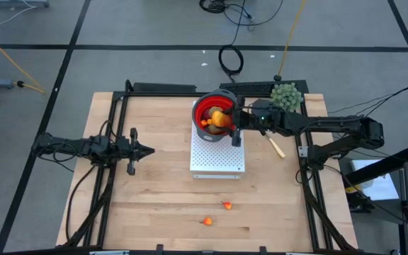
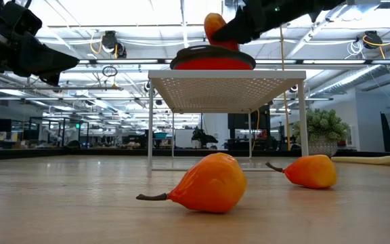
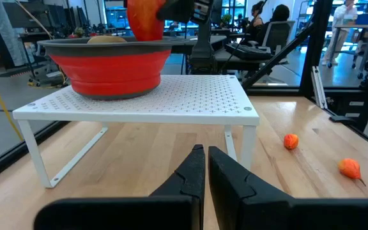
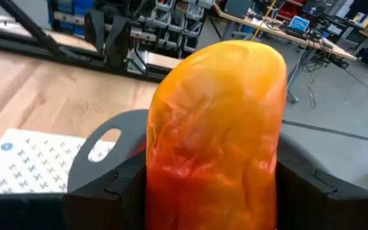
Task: Pick & Place Fruit
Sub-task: Put the orange mango into the red strainer bowl
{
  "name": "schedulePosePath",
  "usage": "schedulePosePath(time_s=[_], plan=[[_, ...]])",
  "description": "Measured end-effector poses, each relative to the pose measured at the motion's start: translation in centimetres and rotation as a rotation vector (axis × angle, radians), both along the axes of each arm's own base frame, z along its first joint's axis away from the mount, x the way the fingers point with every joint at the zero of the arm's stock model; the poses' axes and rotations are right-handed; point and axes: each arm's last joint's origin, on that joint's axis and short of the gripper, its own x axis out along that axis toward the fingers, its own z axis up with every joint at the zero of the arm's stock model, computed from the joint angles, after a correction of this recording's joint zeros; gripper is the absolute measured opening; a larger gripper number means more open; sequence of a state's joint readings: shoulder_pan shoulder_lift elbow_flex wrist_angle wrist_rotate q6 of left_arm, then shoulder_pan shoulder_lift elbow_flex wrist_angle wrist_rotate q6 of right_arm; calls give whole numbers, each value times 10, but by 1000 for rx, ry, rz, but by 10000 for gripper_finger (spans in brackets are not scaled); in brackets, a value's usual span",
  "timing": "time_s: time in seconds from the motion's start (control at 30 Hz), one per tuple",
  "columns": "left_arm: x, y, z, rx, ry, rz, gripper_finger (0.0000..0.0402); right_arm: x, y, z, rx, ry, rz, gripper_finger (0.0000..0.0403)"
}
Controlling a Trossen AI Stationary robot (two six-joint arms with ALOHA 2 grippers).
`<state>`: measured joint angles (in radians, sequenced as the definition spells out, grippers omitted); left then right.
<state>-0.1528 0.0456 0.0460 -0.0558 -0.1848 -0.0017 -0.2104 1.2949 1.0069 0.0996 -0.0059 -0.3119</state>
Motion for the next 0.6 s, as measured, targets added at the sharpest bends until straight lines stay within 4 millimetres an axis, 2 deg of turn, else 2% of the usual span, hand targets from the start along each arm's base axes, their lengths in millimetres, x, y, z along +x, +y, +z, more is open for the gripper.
schedulePosePath(time_s=[0.6], plan=[[0, 0, 0, 2, 0, 0, 19, -1, 2, -4, -107, 64, 64, 240]])
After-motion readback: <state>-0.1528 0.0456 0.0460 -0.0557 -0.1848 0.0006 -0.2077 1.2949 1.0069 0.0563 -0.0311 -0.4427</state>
